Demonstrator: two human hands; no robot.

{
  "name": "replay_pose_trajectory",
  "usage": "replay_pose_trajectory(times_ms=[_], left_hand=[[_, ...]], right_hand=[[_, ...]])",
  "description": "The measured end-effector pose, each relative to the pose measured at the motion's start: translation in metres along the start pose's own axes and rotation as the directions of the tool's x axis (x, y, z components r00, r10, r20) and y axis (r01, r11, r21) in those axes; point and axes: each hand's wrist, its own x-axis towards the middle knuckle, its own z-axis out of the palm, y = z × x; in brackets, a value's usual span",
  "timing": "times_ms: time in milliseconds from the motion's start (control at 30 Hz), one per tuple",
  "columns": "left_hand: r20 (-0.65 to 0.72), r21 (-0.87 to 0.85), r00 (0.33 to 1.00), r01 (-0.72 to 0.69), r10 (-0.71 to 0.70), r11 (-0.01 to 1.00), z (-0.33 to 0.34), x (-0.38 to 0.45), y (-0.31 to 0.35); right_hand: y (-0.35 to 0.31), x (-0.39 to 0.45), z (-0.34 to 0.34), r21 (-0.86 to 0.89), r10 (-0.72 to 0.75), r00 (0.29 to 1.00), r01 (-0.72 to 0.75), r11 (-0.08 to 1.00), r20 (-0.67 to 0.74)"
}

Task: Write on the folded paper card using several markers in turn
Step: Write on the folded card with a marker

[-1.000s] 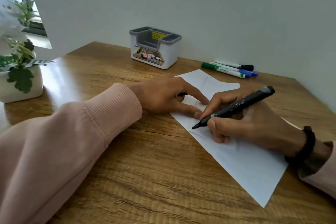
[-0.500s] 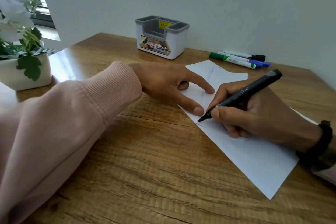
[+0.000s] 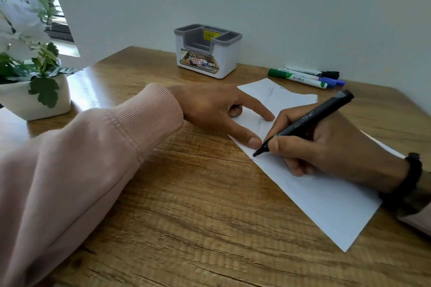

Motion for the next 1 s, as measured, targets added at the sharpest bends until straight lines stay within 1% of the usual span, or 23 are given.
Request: replay_pose_trajectory(times_ms=[333, 467, 633, 1000], left_hand=[[-0.001, 0.006, 1.0, 0.007, -0.007, 1.0, 0.0026, 0.004, -0.0034], [0.016, 0.01, 1.0, -0.011, 0.011, 1.0, 0.0002, 0.0015, -0.0042], [0.035, -0.015, 0.999, 0.016, -0.016, 1.0, -0.0018, 0.0025, -0.0064], [0.062, -0.026, 0.998, 0.026, -0.025, 0.999, -0.0029, 0.0, -0.0042]], right_hand=[[-0.0021, 0.0001, -0.0006, 0.005, 0.004, 1.0, -0.004, 1.0, -0.018], [-0.0025, 0.0, 0.0014, -0.001, 0.002, 1.0, -0.002, 1.0, -0.028], [-0.0027, 0.0011, 0.0014, -0.017, -0.003, 1.0, 0.003, 1.0, -0.029], [-0.0049, -0.0009, 0.0039, -0.014, 0.004, 0.997, -0.005, 1.0, -0.071]])
